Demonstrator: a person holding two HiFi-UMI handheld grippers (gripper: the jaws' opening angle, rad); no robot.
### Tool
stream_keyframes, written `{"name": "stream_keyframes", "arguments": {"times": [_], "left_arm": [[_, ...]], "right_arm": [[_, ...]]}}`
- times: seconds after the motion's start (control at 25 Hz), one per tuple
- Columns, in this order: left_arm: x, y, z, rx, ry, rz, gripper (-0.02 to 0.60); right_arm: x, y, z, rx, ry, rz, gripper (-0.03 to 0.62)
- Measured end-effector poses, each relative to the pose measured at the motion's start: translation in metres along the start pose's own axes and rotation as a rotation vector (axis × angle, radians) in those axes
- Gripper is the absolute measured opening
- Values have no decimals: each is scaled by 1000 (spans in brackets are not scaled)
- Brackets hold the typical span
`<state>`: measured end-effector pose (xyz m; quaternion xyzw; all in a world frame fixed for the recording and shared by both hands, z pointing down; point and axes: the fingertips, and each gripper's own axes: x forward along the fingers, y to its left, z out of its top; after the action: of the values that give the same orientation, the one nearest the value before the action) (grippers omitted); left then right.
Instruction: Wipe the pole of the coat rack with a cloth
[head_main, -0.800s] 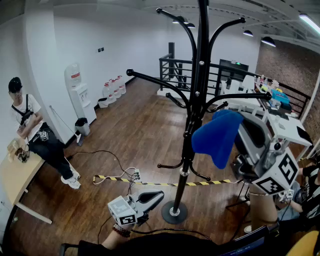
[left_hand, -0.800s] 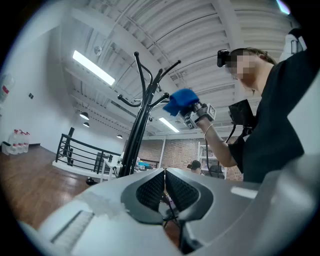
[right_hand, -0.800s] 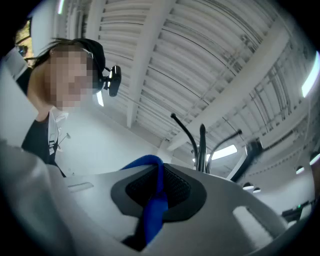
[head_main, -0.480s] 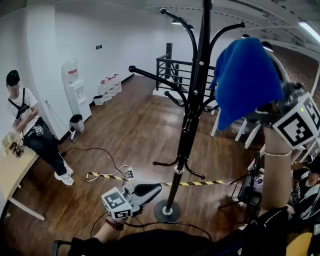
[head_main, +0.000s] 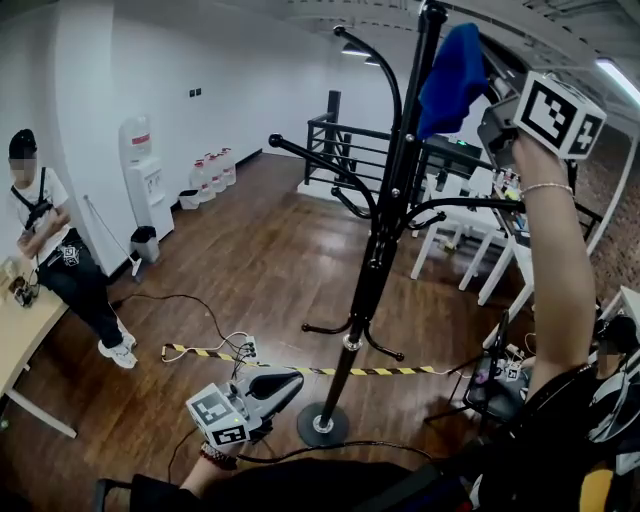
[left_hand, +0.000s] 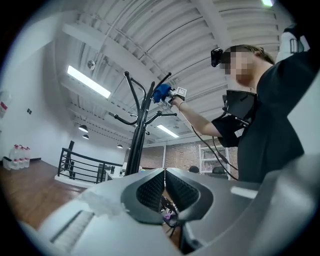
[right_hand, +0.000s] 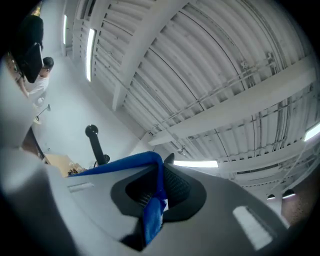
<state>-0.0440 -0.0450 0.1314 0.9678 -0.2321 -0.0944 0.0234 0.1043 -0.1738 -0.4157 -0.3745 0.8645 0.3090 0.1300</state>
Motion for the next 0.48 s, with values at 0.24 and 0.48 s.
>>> {"name": "stream_keyframes", "arguments": {"times": [0.24, 0.48], "left_arm": [[-14, 11, 10, 3, -19, 46, 14], [-18, 10, 22, 8, -46, 49, 14]], "right_arm": [[24, -23, 4, -25, 20, -48, 25], [37, -27, 25, -90, 4, -84, 25]]}}
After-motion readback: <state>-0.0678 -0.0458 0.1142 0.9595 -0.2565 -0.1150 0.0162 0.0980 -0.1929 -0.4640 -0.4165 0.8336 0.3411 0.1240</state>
